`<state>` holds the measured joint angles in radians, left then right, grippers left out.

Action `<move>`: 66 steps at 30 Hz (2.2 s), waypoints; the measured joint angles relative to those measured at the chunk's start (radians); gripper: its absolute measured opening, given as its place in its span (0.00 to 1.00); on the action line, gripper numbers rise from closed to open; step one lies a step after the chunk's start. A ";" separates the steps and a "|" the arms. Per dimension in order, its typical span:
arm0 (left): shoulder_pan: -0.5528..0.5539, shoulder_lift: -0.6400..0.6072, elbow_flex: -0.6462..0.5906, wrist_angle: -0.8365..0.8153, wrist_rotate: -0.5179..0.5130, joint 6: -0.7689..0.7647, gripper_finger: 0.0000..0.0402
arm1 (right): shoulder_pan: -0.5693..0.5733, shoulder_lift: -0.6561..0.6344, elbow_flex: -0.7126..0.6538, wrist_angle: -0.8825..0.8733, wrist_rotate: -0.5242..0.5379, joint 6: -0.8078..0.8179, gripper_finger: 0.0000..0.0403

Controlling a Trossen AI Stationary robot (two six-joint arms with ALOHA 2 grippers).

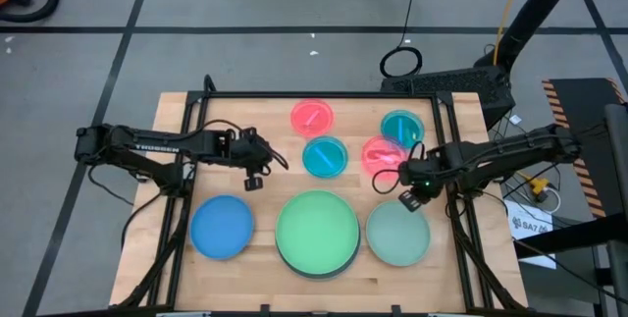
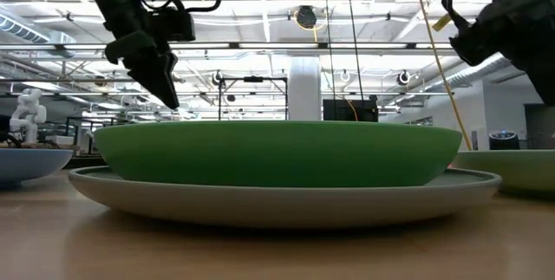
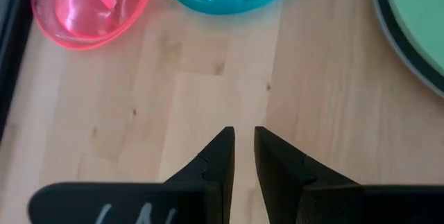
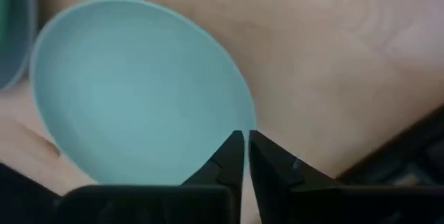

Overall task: Stack plastic plates
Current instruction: Stack the light blue plate on top of the light green plate

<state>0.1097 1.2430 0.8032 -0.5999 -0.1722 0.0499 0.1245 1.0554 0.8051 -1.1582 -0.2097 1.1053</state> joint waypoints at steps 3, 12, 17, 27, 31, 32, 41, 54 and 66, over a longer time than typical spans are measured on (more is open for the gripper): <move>0.000 0.000 0.000 0.001 -0.014 -0.001 0.16 | 0.002 0.000 0.000 -0.003 0.040 0.014 0.15; 0.000 0.000 0.000 0.002 -0.015 -0.003 0.16 | 0.002 0.048 -0.054 0.114 0.105 -0.083 0.39; 0.000 0.000 0.000 0.003 -0.015 -0.003 0.16 | 0.010 0.097 -0.081 0.170 0.105 -0.244 0.42; 0.000 0.000 0.000 0.028 -0.015 0.021 0.16 | 0.011 0.229 -0.082 0.278 0.105 -0.364 0.38; 0.000 0.000 0.000 0.028 -0.015 0.022 0.16 | 0.012 0.265 -0.082 0.335 0.105 -0.393 0.37; 0.000 0.000 0.000 0.028 -0.015 0.023 0.16 | 0.012 0.275 -0.082 0.348 0.105 -0.397 0.36; 0.000 0.000 0.000 0.028 -0.015 0.024 0.16 | 0.014 0.362 -0.082 0.416 0.105 -0.454 0.24; 0.001 0.000 0.000 0.030 -0.014 0.025 0.16 | 0.015 0.295 -0.081 0.375 0.072 -0.516 0.02; 0.001 0.000 0.000 0.037 -0.020 0.032 0.16 | 0.013 0.031 -0.073 0.232 -0.007 -0.370 0.01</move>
<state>0.1108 1.2434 0.8036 -0.5629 -0.1927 0.0818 0.1379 1.0868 0.7320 -0.9258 -0.2169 0.7357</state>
